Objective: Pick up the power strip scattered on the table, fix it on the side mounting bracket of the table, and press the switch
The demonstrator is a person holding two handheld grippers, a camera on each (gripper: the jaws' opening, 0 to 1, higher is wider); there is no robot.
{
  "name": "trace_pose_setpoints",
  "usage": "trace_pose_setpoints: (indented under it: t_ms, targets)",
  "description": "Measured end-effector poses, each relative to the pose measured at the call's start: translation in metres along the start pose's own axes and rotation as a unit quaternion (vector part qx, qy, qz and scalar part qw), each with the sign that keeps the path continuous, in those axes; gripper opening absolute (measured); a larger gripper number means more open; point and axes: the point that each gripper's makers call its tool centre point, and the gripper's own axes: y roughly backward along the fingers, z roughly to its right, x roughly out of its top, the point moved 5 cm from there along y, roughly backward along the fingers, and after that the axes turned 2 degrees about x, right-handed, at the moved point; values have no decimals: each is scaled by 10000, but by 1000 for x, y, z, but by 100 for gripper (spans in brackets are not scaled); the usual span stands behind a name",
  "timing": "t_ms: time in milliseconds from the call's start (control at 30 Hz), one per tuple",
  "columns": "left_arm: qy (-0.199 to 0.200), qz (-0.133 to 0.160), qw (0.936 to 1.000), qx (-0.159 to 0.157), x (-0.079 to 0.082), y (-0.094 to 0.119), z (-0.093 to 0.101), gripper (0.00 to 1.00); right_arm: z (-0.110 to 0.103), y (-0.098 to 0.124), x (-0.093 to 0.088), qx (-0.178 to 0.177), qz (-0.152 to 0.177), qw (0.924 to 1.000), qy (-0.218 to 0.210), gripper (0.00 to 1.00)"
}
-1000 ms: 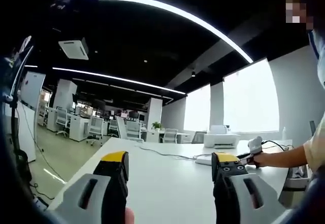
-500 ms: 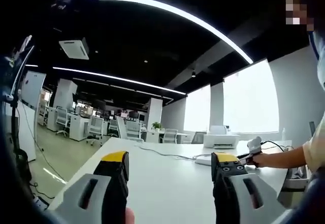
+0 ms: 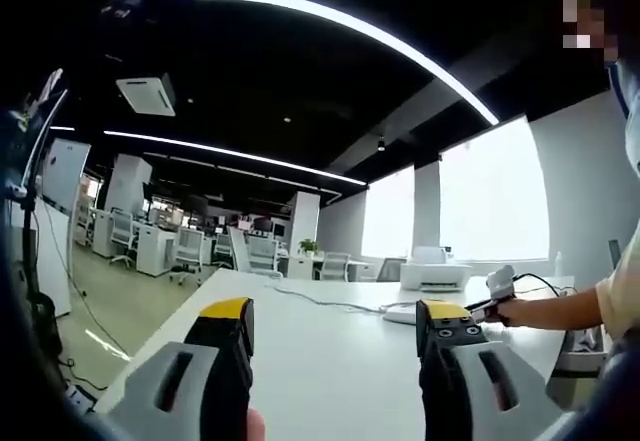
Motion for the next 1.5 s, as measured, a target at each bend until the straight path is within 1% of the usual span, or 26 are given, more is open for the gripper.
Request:
trace_pose_setpoints:
  t_ms: [400,567,633,800,900,1100,1167,1233,1333,1400,1433,1500]
  targets:
    - [26,16,10000,-27,0,1,2,70,-7,10,9,-41,-11,10000,-64,49]
    - [65,-59,10000,-48,-3,-1,4,70,-10,15,11,-38,-19,9998,-215,49]
    - [138,-144,9998,-86,-8,-5,7,70,-10,16,11,-25,-9,9996,-274,50]
    - [270,-342,9986,-305,-17,-17,22,71,-13,21,6,38,-47,9984,-571,50]
    - [257,-343,9982,-408,-18,-24,29,71,-15,23,2,57,-55,9981,-611,50]
    - [302,-355,9973,-568,-19,-35,41,71,-20,27,-6,152,-103,9957,-912,50]
    - [290,-377,9970,-604,-19,-38,45,71,-21,29,-7,164,-108,9953,-951,50]
    - [158,-426,9970,-629,-20,-41,48,71,-23,30,-9,174,-121,9946,-1014,50]
    - [226,-495,9960,-707,-22,-47,54,71,-24,31,-12,220,-104,9918,-1253,50]
    - [234,-620,9951,-731,-26,-54,58,71,-25,33,-14,267,-82,9891,-1443,50]
    - [209,-736,9943,-736,-30,-57,59,71,-25,33,-14,282,-62,9881,-1513,50]
    - [196,-851,9934,-740,-35,-65,63,72,-26,34,-15,298,-53,9868,-1590,50]
